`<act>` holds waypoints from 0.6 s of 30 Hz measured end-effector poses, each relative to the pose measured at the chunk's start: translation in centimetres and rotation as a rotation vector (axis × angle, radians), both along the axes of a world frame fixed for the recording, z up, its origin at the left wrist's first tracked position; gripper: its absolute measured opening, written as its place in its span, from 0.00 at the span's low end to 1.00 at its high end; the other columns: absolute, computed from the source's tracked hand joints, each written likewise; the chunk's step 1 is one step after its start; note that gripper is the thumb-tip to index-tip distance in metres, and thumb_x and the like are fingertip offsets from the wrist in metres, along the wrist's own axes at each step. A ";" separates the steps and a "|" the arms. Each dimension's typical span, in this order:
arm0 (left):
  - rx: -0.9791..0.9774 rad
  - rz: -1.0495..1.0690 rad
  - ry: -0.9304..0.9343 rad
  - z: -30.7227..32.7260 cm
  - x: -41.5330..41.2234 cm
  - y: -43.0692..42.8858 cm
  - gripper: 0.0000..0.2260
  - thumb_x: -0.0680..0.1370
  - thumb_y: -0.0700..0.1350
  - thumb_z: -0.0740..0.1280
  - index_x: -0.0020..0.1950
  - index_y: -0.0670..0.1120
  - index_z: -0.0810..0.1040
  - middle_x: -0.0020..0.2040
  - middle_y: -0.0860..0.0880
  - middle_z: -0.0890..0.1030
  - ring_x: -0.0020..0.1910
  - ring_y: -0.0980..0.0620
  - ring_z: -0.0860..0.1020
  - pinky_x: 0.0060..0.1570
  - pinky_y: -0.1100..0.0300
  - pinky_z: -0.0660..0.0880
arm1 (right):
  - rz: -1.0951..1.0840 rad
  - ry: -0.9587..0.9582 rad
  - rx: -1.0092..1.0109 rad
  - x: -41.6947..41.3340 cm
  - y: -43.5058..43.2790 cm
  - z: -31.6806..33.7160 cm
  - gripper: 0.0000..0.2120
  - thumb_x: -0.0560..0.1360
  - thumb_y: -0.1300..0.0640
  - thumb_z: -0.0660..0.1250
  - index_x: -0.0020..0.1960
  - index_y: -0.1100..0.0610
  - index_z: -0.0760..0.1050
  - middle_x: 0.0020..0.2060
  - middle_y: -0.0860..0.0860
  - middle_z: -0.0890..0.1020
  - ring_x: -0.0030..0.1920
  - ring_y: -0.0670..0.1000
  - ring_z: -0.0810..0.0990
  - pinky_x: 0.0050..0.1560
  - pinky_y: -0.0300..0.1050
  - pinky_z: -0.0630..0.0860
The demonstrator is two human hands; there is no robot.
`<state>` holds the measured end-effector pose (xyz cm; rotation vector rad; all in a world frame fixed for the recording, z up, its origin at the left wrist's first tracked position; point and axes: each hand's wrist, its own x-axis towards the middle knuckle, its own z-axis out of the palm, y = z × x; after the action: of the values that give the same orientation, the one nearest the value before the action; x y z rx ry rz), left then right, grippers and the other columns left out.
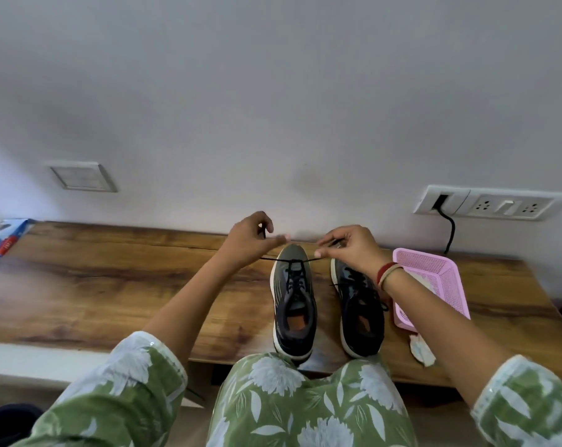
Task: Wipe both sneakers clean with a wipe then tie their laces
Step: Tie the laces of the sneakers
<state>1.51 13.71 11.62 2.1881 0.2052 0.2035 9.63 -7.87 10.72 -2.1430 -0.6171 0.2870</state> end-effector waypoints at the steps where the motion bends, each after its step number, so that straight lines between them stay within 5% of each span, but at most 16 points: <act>1: 0.167 -0.073 0.026 -0.3 0.0 0.3 0.13 0.71 0.52 0.74 0.45 0.46 0.75 0.30 0.54 0.71 0.30 0.55 0.69 0.31 0.63 0.64 | 0.041 -0.095 -0.201 0.3 -0.4 -0.4 0.12 0.65 0.53 0.77 0.47 0.54 0.83 0.40 0.45 0.80 0.43 0.44 0.77 0.45 0.37 0.70; 4: 0.628 -0.320 0.187 -1.7 0.0 1.0 0.08 0.73 0.50 0.72 0.49 0.48 0.81 0.41 0.52 0.80 0.42 0.51 0.77 0.40 0.59 0.72 | 0.105 -0.256 -0.599 0.6 -1.2 -1.3 0.10 0.70 0.51 0.72 0.50 0.53 0.82 0.44 0.47 0.80 0.46 0.48 0.77 0.46 0.40 0.70; 6: 0.753 -0.380 0.308 -2.9 -0.1 1.4 0.07 0.74 0.49 0.70 0.50 0.49 0.83 0.46 0.50 0.83 0.47 0.50 0.79 0.44 0.57 0.74 | 0.056 -0.206 -0.610 0.6 -1.7 -2.3 0.06 0.71 0.53 0.71 0.45 0.55 0.83 0.42 0.50 0.82 0.45 0.50 0.79 0.46 0.41 0.73; 8: 0.640 -0.390 0.350 -3.7 -0.4 1.5 0.05 0.76 0.47 0.69 0.47 0.48 0.83 0.42 0.50 0.82 0.43 0.51 0.78 0.42 0.59 0.72 | -0.033 -0.008 -0.407 0.6 -2.2 -3.1 0.04 0.70 0.56 0.72 0.42 0.57 0.83 0.38 0.51 0.82 0.40 0.48 0.78 0.41 0.39 0.71; 12: -0.295 -0.154 0.298 -5.0 -1.2 0.2 0.09 0.80 0.47 0.64 0.43 0.48 0.80 0.28 0.54 0.69 0.27 0.57 0.64 0.27 0.66 0.61 | -0.174 0.658 0.337 -0.5 -2.2 -3.8 0.04 0.74 0.60 0.67 0.43 0.61 0.79 0.26 0.48 0.73 0.26 0.44 0.64 0.23 0.34 0.58; 15: -1.218 0.039 0.352 -7.1 -1.5 -1.6 0.10 0.79 0.43 0.58 0.48 0.43 0.79 0.33 0.55 0.72 0.22 0.59 0.59 0.18 0.68 0.54 | -0.137 1.090 0.750 -1.6 -0.9 -4.6 0.09 0.75 0.59 0.61 0.40 0.62 0.75 0.39 0.53 0.82 0.19 0.41 0.62 0.15 0.32 0.54; 18: -1.745 0.153 0.248 -8.9 -1.5 -3.8 0.17 0.76 0.44 0.55 0.31 0.44 0.77 0.42 0.52 0.72 0.18 0.59 0.58 0.15 0.68 0.52 | -0.137 1.292 1.000 -2.3 0.6 -5.9 0.13 0.74 0.57 0.58 0.35 0.60 0.75 0.47 0.55 0.82 0.17 0.42 0.61 0.13 0.32 0.53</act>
<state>-0.02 9.96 2.72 0.4495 0.4552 -0.1565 7.33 -7.31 4.78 -0.7280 0.1719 0.9281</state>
